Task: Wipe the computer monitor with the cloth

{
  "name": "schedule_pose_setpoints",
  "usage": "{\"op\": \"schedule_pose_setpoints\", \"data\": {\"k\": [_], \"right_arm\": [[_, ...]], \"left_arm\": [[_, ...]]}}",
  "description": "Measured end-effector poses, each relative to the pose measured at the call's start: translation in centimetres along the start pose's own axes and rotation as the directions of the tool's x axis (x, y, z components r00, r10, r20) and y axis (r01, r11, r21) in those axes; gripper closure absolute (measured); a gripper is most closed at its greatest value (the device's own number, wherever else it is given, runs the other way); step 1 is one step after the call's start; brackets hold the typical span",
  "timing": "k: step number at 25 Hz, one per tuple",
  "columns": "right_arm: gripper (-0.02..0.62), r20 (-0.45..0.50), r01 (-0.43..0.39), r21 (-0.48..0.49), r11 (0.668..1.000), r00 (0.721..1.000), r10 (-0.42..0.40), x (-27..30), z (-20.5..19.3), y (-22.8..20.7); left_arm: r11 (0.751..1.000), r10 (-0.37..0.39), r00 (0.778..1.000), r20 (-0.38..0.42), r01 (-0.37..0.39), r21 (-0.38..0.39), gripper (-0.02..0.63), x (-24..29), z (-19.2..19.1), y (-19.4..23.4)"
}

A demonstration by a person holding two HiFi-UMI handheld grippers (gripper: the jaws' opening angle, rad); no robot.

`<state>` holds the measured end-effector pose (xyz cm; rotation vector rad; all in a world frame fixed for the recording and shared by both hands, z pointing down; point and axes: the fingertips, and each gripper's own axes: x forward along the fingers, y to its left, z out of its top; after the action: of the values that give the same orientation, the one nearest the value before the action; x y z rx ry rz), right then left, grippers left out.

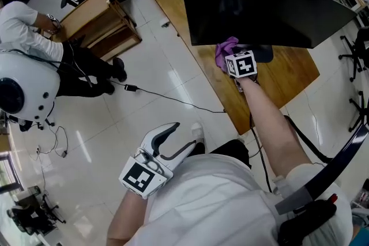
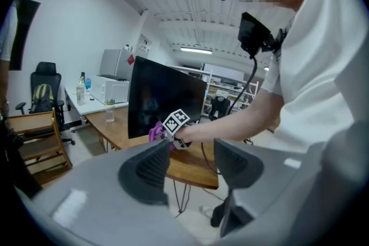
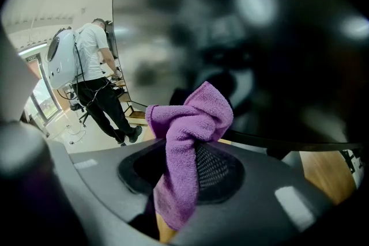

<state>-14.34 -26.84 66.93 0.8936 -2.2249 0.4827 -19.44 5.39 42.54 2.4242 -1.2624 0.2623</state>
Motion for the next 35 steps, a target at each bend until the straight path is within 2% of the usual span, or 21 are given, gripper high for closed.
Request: {"op": "schedule_pose_setpoints", "data": {"k": [14, 24, 31, 35], "right_arm": [[0.465, 0.000, -0.102, -0.084, 0.991, 0.995, 0.102, 3.3, 2.5, 7.8], [0.465, -0.032, -0.124, -0.150, 0.981, 0.992, 0.120, 4.9, 3.2, 11.1], [0.465, -0.013, -0.135, -0.176, 0.975, 0.991, 0.134, 3.9, 4.3, 12.0], [0.465, 0.015, -0.148, -0.219, 0.964, 0.988, 0.155, 2.3, 6.3, 12.7]], "left_arm": [[0.998, 0.066, 0.998, -0.009, -0.066, -0.001, 0.345, -3.7, -1.7, 2.0], [0.996, 0.094, 0.996, -0.002, -0.094, -0.011, 0.345, -5.1, -2.1, 3.0], [0.996, 0.085, 0.996, 0.023, -0.085, -0.014, 0.345, -4.8, -2.1, 3.3], [0.998, 0.062, 0.997, 0.049, -0.062, 0.000, 0.345, -4.2, -1.6, 3.3]]}}
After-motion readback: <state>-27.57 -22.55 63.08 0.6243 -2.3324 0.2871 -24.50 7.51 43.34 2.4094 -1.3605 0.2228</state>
